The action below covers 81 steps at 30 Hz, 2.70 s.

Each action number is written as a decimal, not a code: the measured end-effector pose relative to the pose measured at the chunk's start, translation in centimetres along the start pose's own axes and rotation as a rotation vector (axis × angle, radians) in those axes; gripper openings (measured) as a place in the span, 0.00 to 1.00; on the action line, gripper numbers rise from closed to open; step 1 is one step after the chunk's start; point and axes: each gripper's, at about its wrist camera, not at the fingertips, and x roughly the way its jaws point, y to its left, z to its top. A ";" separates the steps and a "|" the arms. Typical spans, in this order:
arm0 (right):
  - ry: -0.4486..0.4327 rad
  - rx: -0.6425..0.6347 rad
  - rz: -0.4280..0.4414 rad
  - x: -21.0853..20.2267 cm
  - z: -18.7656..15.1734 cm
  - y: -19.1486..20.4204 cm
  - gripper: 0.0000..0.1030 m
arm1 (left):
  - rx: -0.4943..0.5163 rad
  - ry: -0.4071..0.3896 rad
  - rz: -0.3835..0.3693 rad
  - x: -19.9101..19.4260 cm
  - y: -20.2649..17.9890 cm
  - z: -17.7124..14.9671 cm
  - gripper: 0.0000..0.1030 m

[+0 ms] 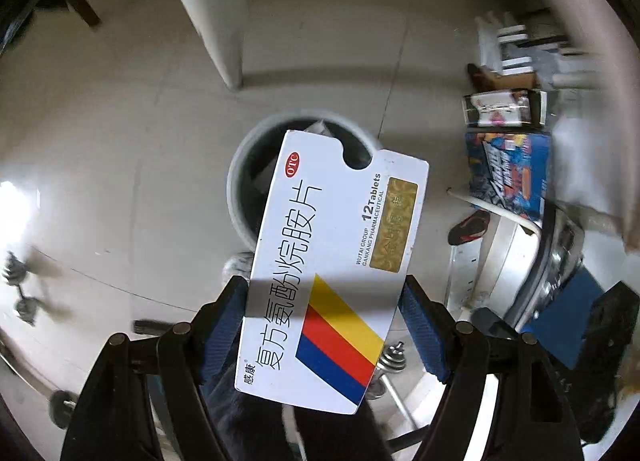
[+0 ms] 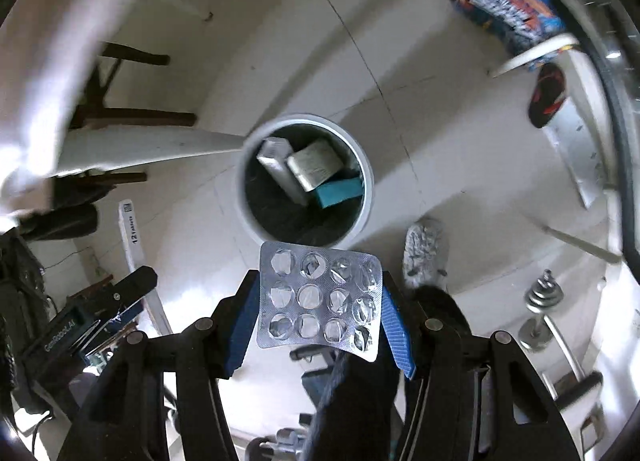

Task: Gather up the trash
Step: 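Carry the medicine box and blister pack to the bin and release both, then move both tools back over the table toward the remaining items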

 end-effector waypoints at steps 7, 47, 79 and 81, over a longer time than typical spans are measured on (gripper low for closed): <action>0.048 0.035 0.028 11.9 4.1 -2.0 0.63 | -0.034 0.119 -0.054 10.2 2.2 4.1 0.77; -0.166 -0.362 -0.231 -12.4 -8.0 7.6 0.99 | 0.182 -0.245 0.295 -16.1 -3.6 -11.7 0.98; 0.026 -1.261 -0.743 -28.7 18.5 13.2 0.99 | 0.155 -0.319 0.428 -21.7 -25.7 3.4 0.99; 0.084 -1.335 -0.723 -27.7 19.8 13.3 0.98 | 0.145 -0.302 0.433 -21.3 -26.2 4.3 0.99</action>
